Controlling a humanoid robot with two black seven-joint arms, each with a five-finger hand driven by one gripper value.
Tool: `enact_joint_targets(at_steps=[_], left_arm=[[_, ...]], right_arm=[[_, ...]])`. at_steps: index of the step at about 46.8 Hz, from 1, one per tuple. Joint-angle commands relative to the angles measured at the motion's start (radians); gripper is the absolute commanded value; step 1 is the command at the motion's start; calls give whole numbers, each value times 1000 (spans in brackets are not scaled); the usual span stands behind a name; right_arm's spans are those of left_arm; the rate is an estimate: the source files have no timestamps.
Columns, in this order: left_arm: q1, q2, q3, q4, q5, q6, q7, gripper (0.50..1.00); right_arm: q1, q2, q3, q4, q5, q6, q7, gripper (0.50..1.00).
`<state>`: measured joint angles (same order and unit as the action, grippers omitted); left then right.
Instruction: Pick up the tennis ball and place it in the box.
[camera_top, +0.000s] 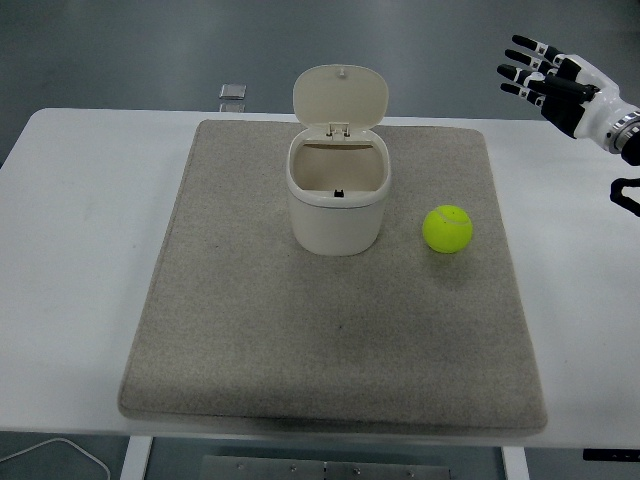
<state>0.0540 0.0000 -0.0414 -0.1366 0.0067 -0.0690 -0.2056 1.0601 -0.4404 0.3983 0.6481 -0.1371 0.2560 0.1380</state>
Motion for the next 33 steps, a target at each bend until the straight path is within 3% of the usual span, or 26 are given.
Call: enact_joint_targets(at_steps=[1, 5, 12, 33], left_arm=[[1, 0, 0, 0, -1, 0, 0, 992], [0, 0, 0, 0, 1, 0, 0, 990], [0, 0, 0, 0, -1, 0, 0, 992], [1, 0, 0, 0, -1, 0, 0, 992]], right_arm=[[0, -6, 1, 11, -39, 20, 2, 928], [0, -23, -6, 21, -82, 52, 11, 928], [0, -60, -10, 65, -277, 109, 74, 928], [-3, -153, -53, 254, -923, 114, 290, 926]])
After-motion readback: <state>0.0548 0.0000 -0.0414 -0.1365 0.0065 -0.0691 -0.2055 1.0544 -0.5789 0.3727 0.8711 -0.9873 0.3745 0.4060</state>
